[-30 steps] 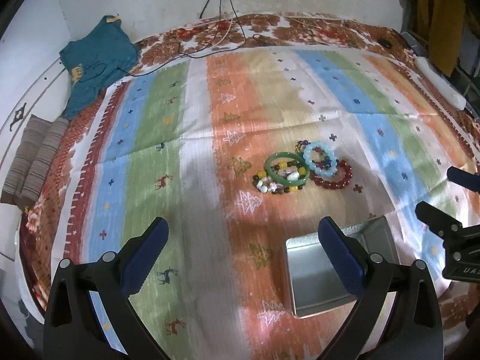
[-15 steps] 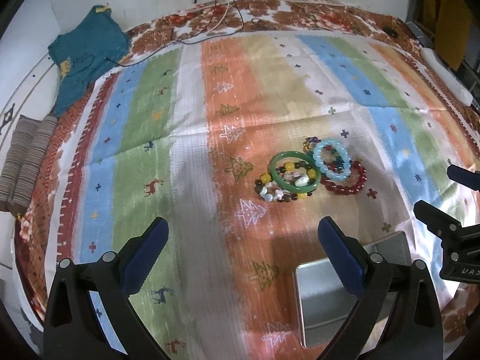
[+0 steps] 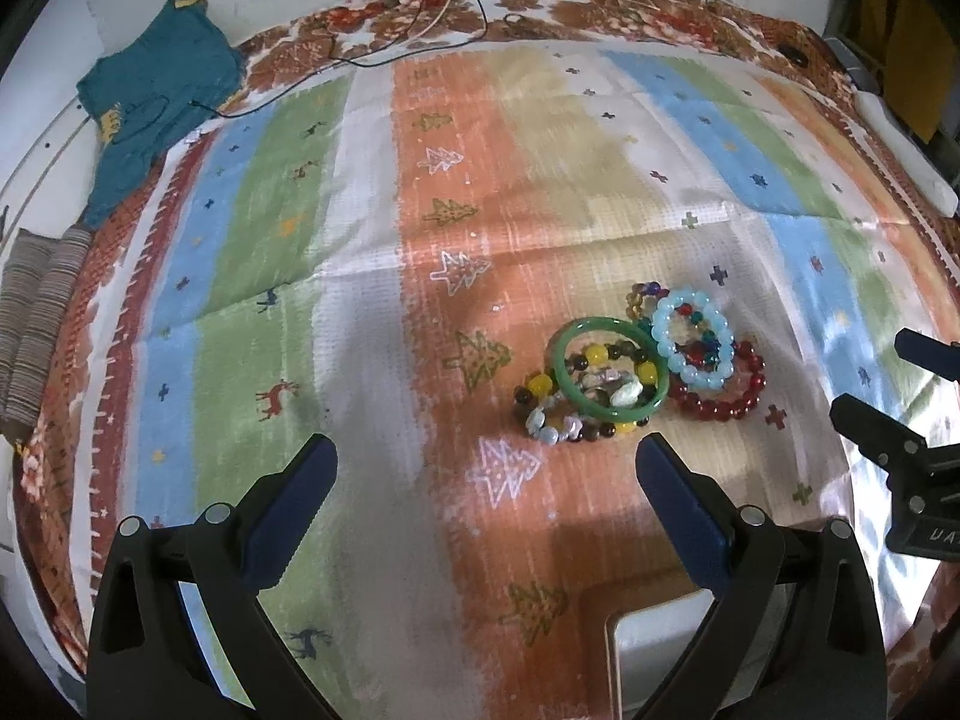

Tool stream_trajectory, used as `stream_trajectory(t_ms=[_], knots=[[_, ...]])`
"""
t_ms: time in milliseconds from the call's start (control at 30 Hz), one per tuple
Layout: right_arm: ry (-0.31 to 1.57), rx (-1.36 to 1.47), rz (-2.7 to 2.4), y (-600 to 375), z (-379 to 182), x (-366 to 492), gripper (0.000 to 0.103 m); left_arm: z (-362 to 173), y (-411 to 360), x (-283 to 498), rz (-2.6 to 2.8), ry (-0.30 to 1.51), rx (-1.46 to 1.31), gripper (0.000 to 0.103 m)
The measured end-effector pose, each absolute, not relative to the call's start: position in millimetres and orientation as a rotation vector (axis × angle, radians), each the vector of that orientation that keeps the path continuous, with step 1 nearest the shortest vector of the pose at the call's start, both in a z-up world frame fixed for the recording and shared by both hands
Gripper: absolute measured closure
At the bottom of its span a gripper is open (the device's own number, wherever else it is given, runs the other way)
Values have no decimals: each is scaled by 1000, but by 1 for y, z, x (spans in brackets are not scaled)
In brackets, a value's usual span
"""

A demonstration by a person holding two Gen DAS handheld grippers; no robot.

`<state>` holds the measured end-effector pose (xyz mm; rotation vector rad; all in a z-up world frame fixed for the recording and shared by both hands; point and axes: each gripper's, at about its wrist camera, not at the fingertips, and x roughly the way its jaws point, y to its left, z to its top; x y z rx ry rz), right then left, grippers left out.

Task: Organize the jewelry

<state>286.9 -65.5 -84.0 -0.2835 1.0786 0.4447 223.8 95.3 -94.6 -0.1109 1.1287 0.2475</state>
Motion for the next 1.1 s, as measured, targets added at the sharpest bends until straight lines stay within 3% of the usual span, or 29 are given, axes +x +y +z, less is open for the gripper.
stream_trajectory(t_ms=[467,833,967,1100], knots=[[1132,-272,456,-55,-106,317,4,-117,105,249,231,1157,-115,6],[1172,-276,445,-42,-124,343,5,-135,104,272,203,1188,-79,14],[1199,-268,451,-38,-130,349,23,-141,107,278,196,1201,-90,20],[1203,-274,454,-32,-135,354,23,-145,105,282,174,1209,-88,24]])
